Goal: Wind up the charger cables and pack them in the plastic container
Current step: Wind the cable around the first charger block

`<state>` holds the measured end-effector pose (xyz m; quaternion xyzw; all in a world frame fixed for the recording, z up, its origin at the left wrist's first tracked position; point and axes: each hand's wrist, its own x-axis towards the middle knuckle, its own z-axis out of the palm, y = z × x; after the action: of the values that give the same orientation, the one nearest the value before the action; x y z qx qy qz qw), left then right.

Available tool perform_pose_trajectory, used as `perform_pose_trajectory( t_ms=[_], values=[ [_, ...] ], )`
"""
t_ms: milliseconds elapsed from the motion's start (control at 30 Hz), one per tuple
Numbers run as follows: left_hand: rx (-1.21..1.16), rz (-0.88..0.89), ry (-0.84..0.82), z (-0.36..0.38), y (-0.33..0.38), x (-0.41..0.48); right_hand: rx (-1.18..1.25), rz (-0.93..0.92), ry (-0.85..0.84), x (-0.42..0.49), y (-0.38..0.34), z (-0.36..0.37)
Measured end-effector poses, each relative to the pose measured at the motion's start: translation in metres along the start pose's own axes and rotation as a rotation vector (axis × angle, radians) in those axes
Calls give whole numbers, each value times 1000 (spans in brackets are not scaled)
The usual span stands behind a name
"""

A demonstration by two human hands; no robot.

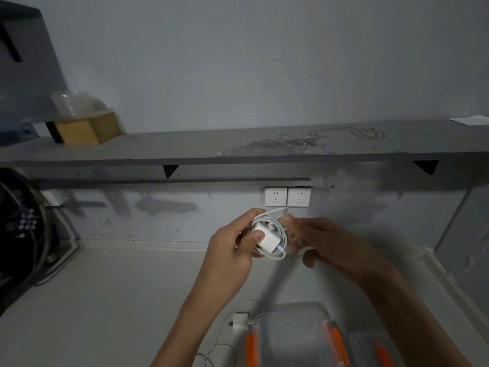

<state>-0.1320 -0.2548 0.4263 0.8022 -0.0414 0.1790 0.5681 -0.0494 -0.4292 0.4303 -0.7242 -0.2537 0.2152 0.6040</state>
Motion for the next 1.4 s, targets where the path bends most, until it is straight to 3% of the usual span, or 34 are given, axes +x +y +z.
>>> perform_pose_trajectory(
  t_ms=[67,167,267,400,700,800,967,1033,1133,1267,1400],
  values=[
    [179,81,67,4,-2,1,-67,-37,16,2,-8,6],
    [404,240,153,6,-4,0,88,2,-84,8,-14,7],
    [546,315,156,7,-7,0,215,39,-197,15,-17,3],
    [702,383,132,5,-12,7,339,84,-189,29,-15,2],
    [841,453,136,2,-25,22,547,119,-308,46,-17,-2],
    [824,482,139,0,-27,25,532,125,-265,46,-20,-3],
    [552,464,285,-6,-27,36,169,96,-34,40,-14,-6],
    [211,231,326,-14,-29,43,-17,8,1,36,-11,-11],
    [-353,-155,261,-22,-27,48,-232,-81,45,30,-11,-19],
    [-688,-289,190,-15,-21,44,-10,-90,80,20,-13,-20],
    [-835,-296,172,2,-15,41,311,-107,272,19,0,-5]
  ],
)
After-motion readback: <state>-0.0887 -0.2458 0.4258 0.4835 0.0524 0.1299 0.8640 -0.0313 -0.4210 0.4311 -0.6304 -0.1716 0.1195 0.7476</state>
